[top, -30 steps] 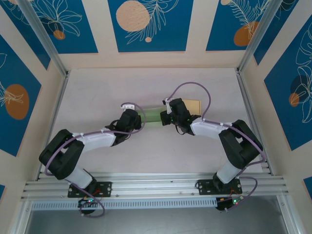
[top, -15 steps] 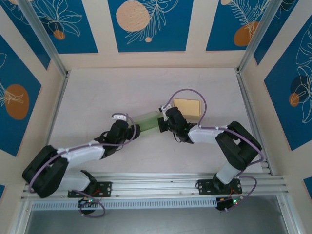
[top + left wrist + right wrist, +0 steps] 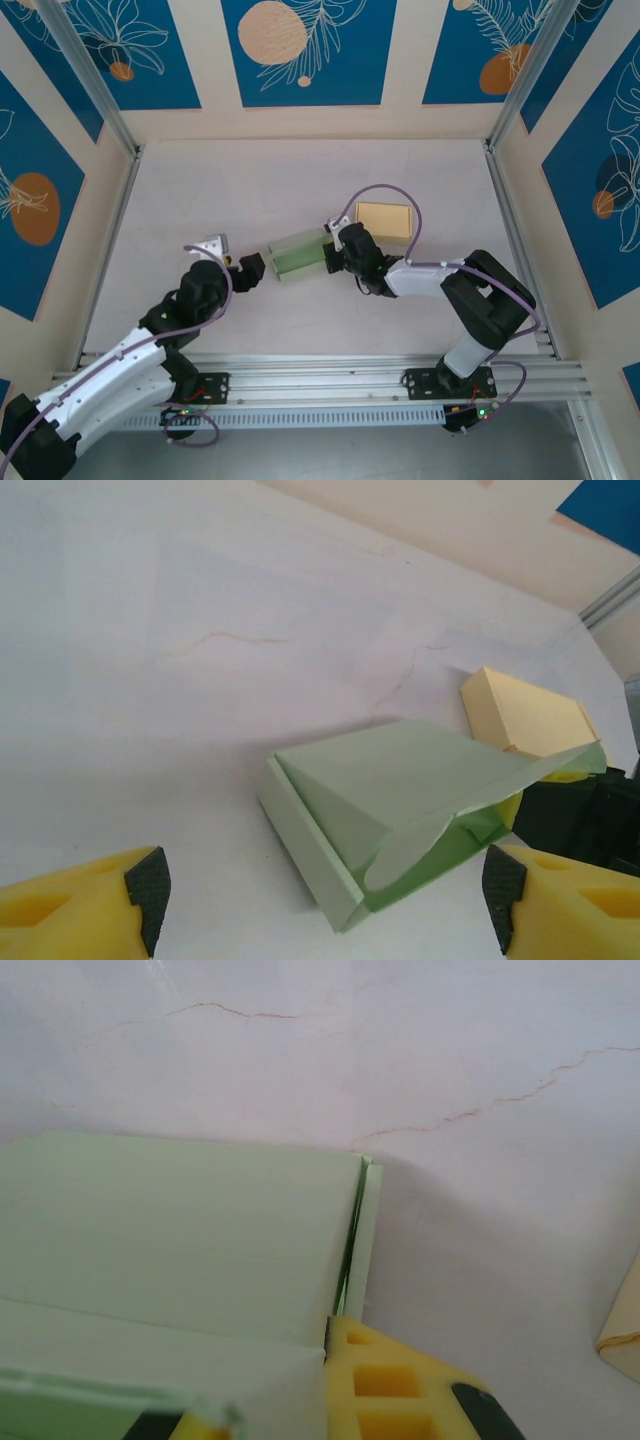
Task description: Fold the paper box
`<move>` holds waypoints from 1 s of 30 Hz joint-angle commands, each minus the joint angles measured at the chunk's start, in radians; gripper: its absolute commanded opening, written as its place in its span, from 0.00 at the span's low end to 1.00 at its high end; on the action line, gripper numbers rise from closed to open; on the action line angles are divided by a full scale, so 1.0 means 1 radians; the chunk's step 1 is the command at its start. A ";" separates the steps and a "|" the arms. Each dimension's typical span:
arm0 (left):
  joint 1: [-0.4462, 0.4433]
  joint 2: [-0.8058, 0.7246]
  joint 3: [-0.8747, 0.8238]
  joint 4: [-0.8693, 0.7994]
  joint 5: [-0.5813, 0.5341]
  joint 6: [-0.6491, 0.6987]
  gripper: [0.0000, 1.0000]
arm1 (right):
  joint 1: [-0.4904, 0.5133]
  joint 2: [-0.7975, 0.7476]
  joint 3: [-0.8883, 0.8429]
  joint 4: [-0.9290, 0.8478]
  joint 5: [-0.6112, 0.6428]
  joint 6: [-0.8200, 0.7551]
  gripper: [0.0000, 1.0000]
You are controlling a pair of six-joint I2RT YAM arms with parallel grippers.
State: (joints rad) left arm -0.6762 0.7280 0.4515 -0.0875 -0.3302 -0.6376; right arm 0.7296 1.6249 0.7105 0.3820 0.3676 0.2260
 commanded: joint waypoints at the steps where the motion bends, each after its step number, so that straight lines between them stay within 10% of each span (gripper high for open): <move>1: 0.009 0.137 0.153 -0.070 0.002 0.144 0.80 | 0.017 0.007 -0.034 -0.082 0.002 -0.024 0.08; 10: 0.019 0.554 0.348 0.133 0.202 0.205 0.17 | 0.037 0.004 -0.030 -0.106 0.027 -0.030 0.09; 16: 0.037 0.677 0.321 0.195 0.290 0.131 0.10 | 0.050 -0.001 -0.021 -0.139 0.043 -0.024 0.14; 30: 0.052 0.810 0.185 0.381 0.320 0.030 0.01 | 0.107 -0.204 -0.043 -0.393 0.037 0.072 0.70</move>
State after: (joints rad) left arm -0.6338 1.5131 0.6540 0.2325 -0.0250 -0.5858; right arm 0.8257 1.4796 0.6849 0.0692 0.4011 0.2626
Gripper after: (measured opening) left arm 0.057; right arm 0.691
